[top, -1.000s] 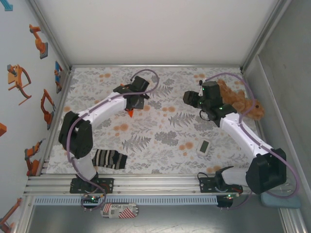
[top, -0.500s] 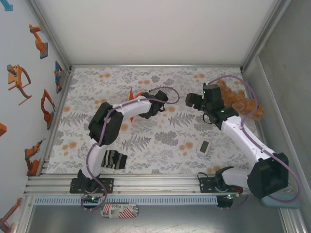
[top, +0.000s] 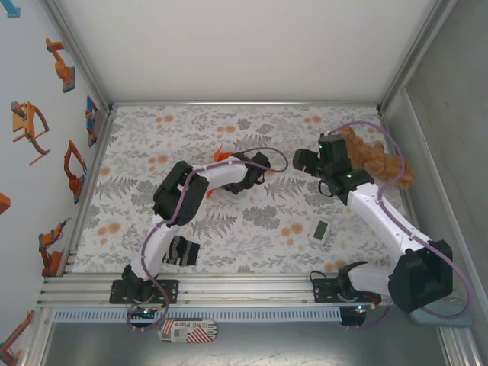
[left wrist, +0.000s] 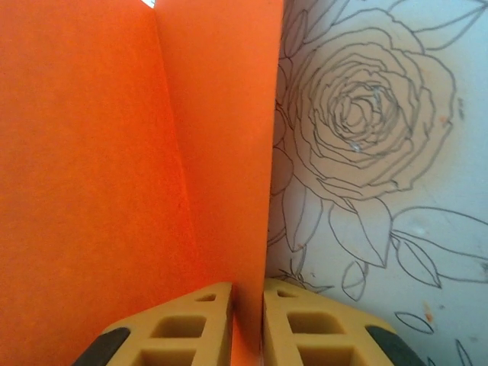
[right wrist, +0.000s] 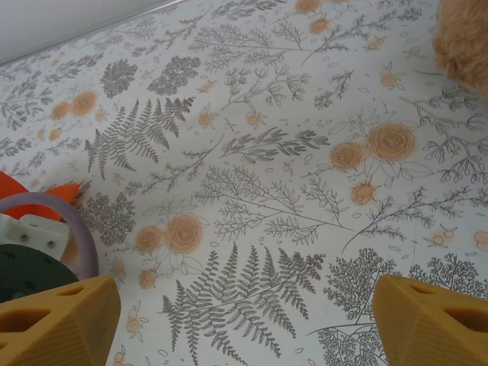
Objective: Fold a paper plane with a square sheet of paper (pick it up from the middle)
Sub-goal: Turn over the paper at the center of the table.
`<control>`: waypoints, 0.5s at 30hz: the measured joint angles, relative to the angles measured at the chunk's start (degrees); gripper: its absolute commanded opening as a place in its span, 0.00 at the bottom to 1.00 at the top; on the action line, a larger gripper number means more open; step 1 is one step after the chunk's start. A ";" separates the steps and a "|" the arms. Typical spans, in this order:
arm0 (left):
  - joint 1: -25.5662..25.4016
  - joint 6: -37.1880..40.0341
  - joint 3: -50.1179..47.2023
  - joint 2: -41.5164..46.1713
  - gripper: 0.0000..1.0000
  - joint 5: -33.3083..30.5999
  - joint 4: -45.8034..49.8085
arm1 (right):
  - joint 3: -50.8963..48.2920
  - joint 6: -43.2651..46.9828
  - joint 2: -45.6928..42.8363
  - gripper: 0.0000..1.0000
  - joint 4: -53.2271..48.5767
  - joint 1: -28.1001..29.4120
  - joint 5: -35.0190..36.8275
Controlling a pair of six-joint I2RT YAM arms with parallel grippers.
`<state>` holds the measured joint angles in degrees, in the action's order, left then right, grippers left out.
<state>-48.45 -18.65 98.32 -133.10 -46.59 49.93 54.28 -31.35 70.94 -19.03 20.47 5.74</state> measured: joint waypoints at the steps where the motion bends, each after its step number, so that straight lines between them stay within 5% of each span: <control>1: -0.04 0.00 0.24 0.00 0.19 0.26 0.13 | 0.00 -0.33 0.22 0.84 -0.13 -0.04 -0.09; 9: -0.72 -1.40 1.42 0.50 0.30 4.79 0.57 | 0.00 -2.95 1.62 0.84 -0.20 -0.07 -0.33; 15: -1.11 -3.58 -5.46 8.44 0.42 17.00 -3.93 | 0.00 -4.00 1.64 0.84 -0.09 -0.11 -0.35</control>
<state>-49.56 -22.24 92.86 -124.66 -29.58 46.00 54.28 -35.35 72.58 -19.11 20.36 5.39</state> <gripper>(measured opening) 0.399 0.843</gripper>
